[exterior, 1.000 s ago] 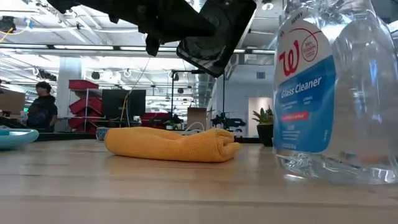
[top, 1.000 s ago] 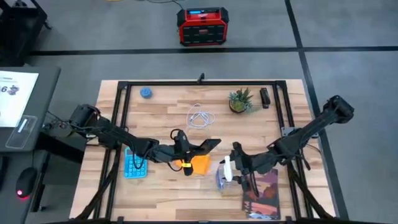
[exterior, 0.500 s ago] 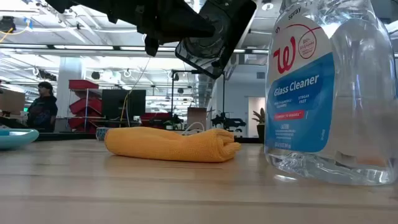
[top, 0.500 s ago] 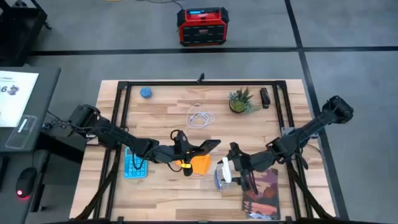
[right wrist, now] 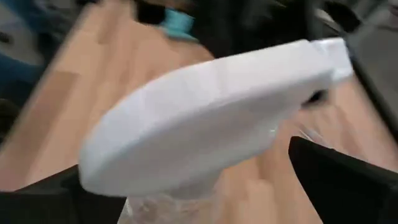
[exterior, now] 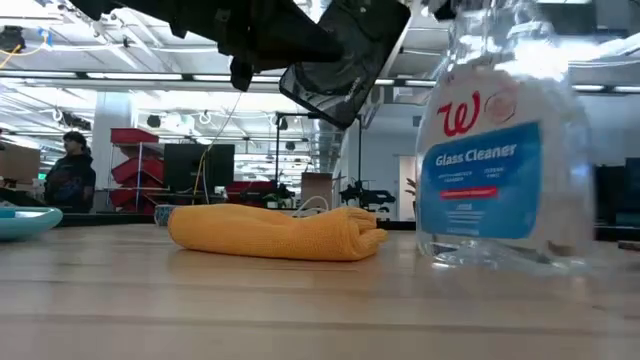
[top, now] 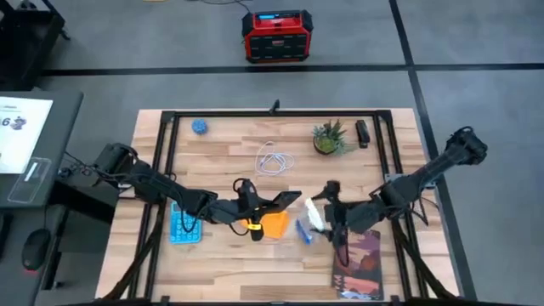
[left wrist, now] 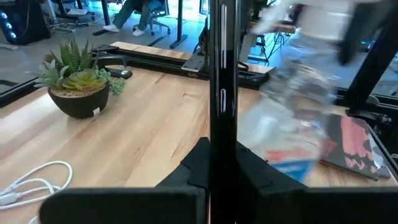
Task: Apply microfiber cloth
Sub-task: Wipe the black cellphone using microfiber cloth
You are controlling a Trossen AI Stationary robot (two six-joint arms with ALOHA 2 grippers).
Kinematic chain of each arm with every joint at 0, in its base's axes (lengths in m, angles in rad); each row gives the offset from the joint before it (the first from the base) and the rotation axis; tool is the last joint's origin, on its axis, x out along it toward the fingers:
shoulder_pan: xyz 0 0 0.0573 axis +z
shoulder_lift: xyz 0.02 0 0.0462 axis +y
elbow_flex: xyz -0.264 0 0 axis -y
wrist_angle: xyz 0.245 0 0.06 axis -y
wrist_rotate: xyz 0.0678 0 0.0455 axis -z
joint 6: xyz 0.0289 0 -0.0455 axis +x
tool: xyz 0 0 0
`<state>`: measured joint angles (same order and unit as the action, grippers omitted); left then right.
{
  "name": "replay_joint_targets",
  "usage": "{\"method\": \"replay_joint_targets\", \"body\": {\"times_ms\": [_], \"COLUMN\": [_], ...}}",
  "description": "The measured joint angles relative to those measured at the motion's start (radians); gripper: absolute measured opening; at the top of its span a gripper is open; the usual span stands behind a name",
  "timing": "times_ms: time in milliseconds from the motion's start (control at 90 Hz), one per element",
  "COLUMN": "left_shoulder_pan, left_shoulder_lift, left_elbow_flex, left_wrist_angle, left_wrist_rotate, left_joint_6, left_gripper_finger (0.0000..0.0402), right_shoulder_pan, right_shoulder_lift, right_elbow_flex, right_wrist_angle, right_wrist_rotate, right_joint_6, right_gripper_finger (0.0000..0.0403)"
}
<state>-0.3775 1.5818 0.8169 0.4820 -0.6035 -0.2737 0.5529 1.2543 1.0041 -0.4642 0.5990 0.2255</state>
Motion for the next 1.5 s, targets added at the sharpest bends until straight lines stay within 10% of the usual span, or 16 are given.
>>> {"method": "replay_joint_targets", "body": {"times_ms": [322,667,1033,1500], "left_shoulder_pan": [-0.022,-0.032,0.013,0.025], "left_shoulder_lift": [0.0,0.0,-0.006,-0.001], "left_elbow_flex": [0.0,0.0,0.007,0.148], "left_wrist_angle": [-0.045,-0.399,-0.612,-0.959], "left_wrist_rotate": [-0.045,0.097,0.283,0.36], "left_joint_6": [-0.013,-0.145,-0.143,-0.134], "left_gripper_finger": [0.0011,0.0011,0.0011,0.0011], "right_shoulder_pan": [-0.02,-0.023,0.068,0.011], "right_shoulder_lift": [-0.024,-0.023,-0.016,0.285], "right_elbow_flex": [0.01,0.01,0.01,0.01], "right_wrist_angle": [-0.355,-0.405,-0.05,0.26], "right_wrist_rotate": [0.293,0.304,-0.003,-0.022], "right_joint_6": [0.38,0.489,0.317,0.182], "right_gripper_finger": [0.0385,0.0384,0.0384,0.0384]}}
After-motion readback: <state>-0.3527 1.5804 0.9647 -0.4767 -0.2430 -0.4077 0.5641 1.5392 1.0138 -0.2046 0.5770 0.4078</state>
